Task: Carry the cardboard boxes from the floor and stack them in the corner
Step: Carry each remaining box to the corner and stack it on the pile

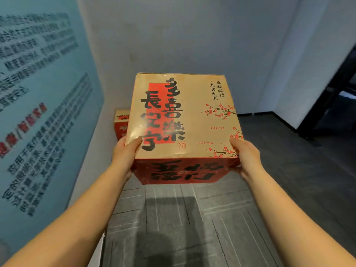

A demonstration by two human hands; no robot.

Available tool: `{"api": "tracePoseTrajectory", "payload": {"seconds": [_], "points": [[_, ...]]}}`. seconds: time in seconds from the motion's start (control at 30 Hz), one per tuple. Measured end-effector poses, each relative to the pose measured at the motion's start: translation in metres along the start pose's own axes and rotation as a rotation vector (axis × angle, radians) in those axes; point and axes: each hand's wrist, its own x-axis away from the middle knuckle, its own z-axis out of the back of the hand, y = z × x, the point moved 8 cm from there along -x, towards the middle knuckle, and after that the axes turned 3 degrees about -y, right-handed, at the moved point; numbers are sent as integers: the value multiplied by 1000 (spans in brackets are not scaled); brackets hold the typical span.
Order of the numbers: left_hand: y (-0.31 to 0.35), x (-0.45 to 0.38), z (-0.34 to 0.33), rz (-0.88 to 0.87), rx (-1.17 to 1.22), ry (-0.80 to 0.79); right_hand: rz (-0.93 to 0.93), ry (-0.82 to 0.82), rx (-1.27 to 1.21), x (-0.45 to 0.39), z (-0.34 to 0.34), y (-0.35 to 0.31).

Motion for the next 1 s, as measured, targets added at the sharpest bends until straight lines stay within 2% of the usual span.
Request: {"api": "tracePoseTrajectory", "payload": {"seconds": [0.27,0.7,1.0], "points": [[19,-91,15,10,53,122,-33,-141,51,-105,-100,-12],[71,-315,-32,57,103,310,-99,-371,113,-356,-254,-56],[76,-460,-34,103,132,359,-122,-411,204,-479,-350,-55]]}}
